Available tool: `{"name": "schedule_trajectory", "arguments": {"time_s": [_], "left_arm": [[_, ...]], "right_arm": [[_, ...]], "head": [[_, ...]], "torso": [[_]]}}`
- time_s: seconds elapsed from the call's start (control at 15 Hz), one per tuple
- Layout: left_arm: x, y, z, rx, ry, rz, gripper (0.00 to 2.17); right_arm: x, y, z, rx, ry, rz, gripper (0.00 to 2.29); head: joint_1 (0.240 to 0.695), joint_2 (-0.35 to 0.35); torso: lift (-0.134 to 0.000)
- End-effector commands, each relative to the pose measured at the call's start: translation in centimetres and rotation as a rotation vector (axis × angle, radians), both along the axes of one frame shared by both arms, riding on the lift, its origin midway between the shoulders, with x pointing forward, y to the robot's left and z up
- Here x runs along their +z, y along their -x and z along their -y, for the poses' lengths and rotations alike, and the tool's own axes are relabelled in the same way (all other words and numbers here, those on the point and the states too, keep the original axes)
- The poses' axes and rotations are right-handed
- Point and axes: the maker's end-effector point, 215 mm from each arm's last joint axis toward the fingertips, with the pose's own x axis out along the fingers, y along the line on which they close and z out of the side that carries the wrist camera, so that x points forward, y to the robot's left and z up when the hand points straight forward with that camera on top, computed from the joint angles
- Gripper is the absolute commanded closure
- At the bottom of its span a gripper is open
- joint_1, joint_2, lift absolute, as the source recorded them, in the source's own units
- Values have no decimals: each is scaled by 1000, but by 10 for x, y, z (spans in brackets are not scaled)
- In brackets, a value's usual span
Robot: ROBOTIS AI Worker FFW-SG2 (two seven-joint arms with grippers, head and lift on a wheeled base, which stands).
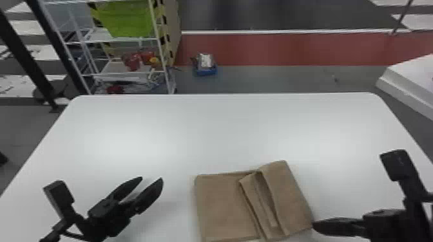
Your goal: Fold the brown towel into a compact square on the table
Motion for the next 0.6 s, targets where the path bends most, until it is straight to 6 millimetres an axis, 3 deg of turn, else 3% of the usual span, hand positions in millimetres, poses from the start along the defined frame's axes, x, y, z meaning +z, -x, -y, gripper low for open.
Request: {"name": "schedule_trajectory", "arguments": {"time_s": [0.0, 0.53], "left_arm": [[0, 0, 1, 0, 3, 1, 63], [0, 2, -4, 6, 2, -1, 63]], "right_arm": [[-2, 4, -2, 6, -2, -7, 1868], [6, 14, -22, 48, -43, -1, 1868]], "head": [[695, 64], [695, 89]], "torso": [[-134], [-134]]}}
